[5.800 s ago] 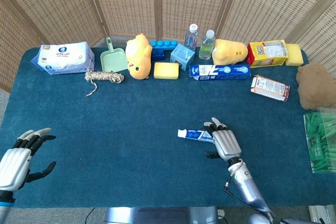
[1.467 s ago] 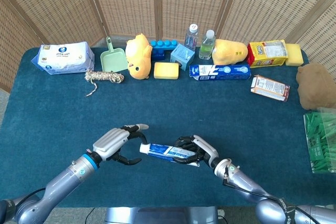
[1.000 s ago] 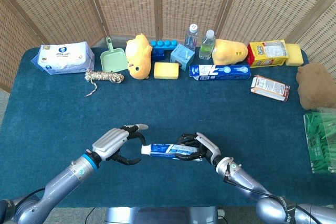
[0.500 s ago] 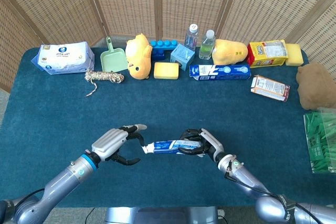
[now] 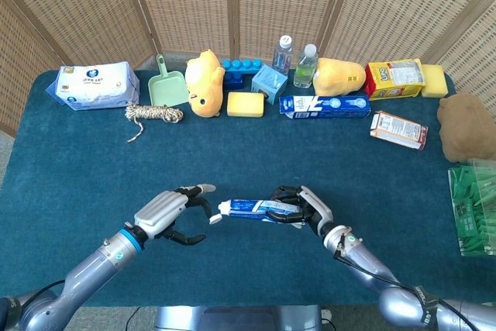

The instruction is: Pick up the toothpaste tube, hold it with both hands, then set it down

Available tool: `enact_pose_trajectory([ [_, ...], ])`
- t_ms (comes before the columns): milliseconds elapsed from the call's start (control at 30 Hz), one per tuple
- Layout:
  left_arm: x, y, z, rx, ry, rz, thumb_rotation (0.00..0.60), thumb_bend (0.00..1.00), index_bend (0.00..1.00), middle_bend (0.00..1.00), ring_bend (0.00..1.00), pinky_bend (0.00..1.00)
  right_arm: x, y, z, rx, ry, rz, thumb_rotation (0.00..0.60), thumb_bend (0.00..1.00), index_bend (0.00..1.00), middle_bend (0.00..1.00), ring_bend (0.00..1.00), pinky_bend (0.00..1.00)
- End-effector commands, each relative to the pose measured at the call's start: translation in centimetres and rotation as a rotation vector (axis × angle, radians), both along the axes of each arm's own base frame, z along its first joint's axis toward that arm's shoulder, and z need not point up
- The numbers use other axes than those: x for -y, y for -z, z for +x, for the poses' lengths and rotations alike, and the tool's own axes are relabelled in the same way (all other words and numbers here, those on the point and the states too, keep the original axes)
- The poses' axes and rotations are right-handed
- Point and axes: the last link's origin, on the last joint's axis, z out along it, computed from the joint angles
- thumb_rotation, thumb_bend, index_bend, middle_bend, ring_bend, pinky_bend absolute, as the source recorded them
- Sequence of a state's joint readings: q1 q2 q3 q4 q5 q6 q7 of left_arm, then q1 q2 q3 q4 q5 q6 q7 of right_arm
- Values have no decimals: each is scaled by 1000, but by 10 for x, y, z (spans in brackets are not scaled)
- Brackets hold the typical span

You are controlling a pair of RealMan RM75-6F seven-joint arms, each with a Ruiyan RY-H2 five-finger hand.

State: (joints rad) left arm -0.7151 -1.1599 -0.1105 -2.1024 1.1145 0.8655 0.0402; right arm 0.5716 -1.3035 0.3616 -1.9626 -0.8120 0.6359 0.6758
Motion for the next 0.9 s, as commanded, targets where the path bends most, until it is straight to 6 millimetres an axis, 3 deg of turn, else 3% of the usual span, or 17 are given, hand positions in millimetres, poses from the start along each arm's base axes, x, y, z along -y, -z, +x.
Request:
enact_pose_trajectory([
  [33, 0, 0, 2, 5, 4, 4, 506, 238, 404, 122, 141, 186, -1, -1, 1, 4, 4, -9, 600, 416, 901, 826, 791, 929],
  [233, 2, -4, 7, 26, 13, 15, 501, 238, 362, 120, 137, 188, -4, 1, 2, 0, 6, -22, 600, 414, 899, 824, 791, 928],
  [500, 9, -37, -6, 46, -10, 127, 508, 238, 317, 123, 138, 187, -1, 2, -9, -92, -6, -101, 600, 414, 898, 818, 776, 918],
  [733, 32, -83, -53, 10, -107, 282, 505, 237, 307, 128, 137, 183, 9, -8, -34, -176, 23, -207, 600, 411, 890, 805, 751, 843],
  [900, 47, -100, -80, -15, -171, 350, 508, 239, 305, 130, 136, 176, 13, -10, -49, -224, 6, -247, 600, 403, 823, 727, 682, 623],
])
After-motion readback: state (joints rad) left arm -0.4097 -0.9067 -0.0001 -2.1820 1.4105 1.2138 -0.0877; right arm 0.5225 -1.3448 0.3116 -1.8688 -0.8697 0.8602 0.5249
